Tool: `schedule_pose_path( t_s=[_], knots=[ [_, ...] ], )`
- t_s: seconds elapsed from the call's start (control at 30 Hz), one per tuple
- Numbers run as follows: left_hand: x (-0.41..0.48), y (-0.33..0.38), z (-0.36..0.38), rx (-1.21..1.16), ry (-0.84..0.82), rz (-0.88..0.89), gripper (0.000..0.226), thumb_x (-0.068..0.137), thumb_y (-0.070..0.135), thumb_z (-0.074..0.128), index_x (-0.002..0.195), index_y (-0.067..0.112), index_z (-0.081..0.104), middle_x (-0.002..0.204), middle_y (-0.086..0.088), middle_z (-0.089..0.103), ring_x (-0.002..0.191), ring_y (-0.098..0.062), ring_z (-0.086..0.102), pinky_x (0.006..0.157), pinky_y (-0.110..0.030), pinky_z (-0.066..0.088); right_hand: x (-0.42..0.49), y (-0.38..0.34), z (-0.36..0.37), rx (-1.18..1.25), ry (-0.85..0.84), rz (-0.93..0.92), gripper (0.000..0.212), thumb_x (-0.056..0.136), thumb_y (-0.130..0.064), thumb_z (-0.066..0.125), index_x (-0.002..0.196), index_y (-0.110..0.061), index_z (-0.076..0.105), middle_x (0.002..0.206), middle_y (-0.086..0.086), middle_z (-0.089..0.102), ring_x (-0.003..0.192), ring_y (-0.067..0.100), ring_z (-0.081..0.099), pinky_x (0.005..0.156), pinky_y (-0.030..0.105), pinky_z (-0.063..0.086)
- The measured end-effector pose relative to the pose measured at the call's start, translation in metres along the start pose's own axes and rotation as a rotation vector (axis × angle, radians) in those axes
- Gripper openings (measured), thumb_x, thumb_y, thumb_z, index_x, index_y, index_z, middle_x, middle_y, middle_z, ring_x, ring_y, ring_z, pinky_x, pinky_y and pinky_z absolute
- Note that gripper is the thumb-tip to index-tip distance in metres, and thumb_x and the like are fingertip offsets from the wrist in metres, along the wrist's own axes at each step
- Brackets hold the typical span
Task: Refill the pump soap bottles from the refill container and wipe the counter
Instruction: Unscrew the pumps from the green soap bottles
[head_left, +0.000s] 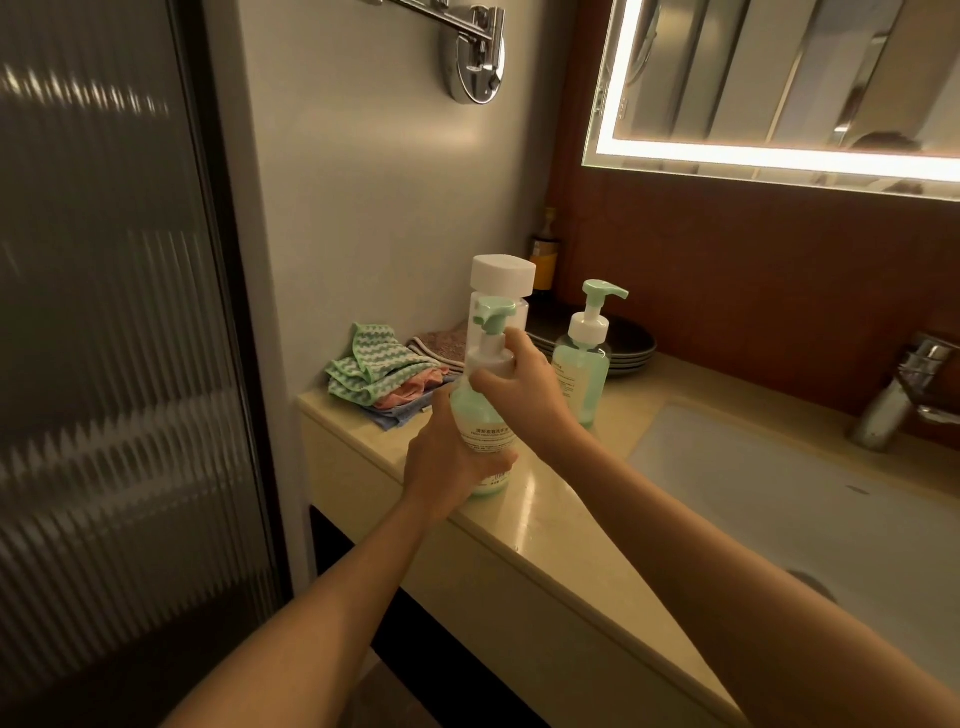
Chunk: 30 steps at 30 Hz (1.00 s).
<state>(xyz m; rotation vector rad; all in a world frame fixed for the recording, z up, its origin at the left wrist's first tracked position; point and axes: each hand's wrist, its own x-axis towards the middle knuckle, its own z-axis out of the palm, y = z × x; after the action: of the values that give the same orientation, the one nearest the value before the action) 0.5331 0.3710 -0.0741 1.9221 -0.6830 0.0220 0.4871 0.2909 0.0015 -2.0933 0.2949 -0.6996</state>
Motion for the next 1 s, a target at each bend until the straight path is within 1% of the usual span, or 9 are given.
schedule_pose_path(
  t_s=[0.17,0.23,0.33,0.47,0.57,0.63,0.73,0.83,1.0],
  knots=[
    [0.0005,0.0017,0.0002,0.022,-0.006,-0.006,0.097,0.057,0.034,0.084,0.133,0.024,0.024,0.119,0.004,0.058,0.110,-0.018,0.056,0.092,-0.037,0.045,0.0039,-0.0006,0.0047,-0.156,0.134,-0.026,0.065,0.075,-0.040,0.072,0.129,-0.017,0.044,0.119,-0.001,0.043,0.109,0.014,0.043,0.092,0.031,0.044],
    [0.0004,0.0020,0.0004,0.023,-0.001,-0.010,0.097,0.057,0.034,0.084,0.133,0.024,0.024,0.120,0.005,0.058,0.111,-0.018,0.056,0.093,-0.036,0.045,0.0048,-0.0007,0.0045,-0.186,0.198,-0.033,0.060,0.073,-0.038,0.074,0.122,-0.015,0.048,0.115,0.002,0.044,0.106,0.017,0.045,0.091,0.034,0.046],
    [-0.0006,0.0025,0.0000,0.005,0.004,-0.013,0.094,0.058,0.034,0.084,0.131,0.025,0.026,0.119,0.005,0.058,0.109,-0.019,0.056,0.090,-0.035,0.045,0.0026,-0.0008,0.0011,-0.073,0.126,-0.037,0.045,0.079,-0.024,0.067,0.119,-0.015,0.050,0.111,0.002,0.050,0.103,0.019,0.051,0.090,0.036,0.048],
    [-0.0019,0.0019,-0.0003,0.007,0.017,0.007,0.088,0.060,0.033,0.083,0.129,0.023,0.029,0.119,0.004,0.058,0.108,-0.019,0.057,0.084,-0.029,0.043,-0.0009,-0.0014,-0.0033,0.190,-0.027,0.005,0.051,0.082,-0.012,0.062,0.130,-0.020,0.044,0.115,0.000,0.054,0.102,0.014,0.053,0.085,0.029,0.045],
    [-0.0013,0.0027,0.0001,0.004,0.009,0.012,0.093,0.060,0.032,0.083,0.133,0.024,0.026,0.123,0.005,0.056,0.113,-0.018,0.054,0.091,-0.032,0.043,0.0030,0.0023,0.0002,0.092,0.065,0.023,0.062,0.078,-0.029,0.071,0.132,-0.020,0.041,0.125,0.001,0.048,0.109,0.017,0.051,0.090,0.033,0.047],
    [-0.0013,0.0031,0.0001,0.008,0.003,0.006,0.094,0.060,0.033,0.083,0.133,0.025,0.025,0.122,0.005,0.056,0.113,-0.018,0.054,0.093,-0.035,0.044,0.0042,0.0027,0.0017,-0.037,0.147,0.018,0.061,0.075,-0.036,0.073,0.126,-0.018,0.044,0.120,0.001,0.045,0.107,0.017,0.050,0.091,0.035,0.048],
    [-0.0023,0.0018,0.0000,-0.007,0.010,0.002,0.092,0.058,0.034,0.084,0.131,0.027,0.027,0.118,0.006,0.058,0.110,-0.017,0.056,0.091,-0.035,0.045,0.0028,0.0008,0.0001,-0.055,0.156,-0.021,0.049,0.077,-0.027,0.070,0.120,-0.017,0.048,0.112,0.000,0.050,0.101,0.015,0.052,0.085,0.031,0.048],
    [-0.0029,0.0012,-0.0002,-0.002,0.015,0.005,0.090,0.058,0.035,0.084,0.129,0.026,0.029,0.117,0.005,0.059,0.108,-0.018,0.057,0.089,-0.034,0.046,0.0010,-0.0017,-0.0019,0.064,0.041,0.009,0.041,0.081,-0.017,0.064,0.118,-0.019,0.048,0.108,-0.002,0.055,0.099,0.014,0.053,0.082,0.028,0.047],
    [-0.0013,0.0017,0.0004,0.005,0.006,-0.004,0.094,0.059,0.033,0.084,0.132,0.025,0.027,0.121,0.005,0.056,0.113,-0.018,0.054,0.092,-0.034,0.044,0.0044,0.0017,0.0034,0.007,0.091,0.033,0.059,0.076,-0.031,0.072,0.126,-0.020,0.044,0.123,0.002,0.048,0.109,0.017,0.049,0.089,0.033,0.046]
  ],
)
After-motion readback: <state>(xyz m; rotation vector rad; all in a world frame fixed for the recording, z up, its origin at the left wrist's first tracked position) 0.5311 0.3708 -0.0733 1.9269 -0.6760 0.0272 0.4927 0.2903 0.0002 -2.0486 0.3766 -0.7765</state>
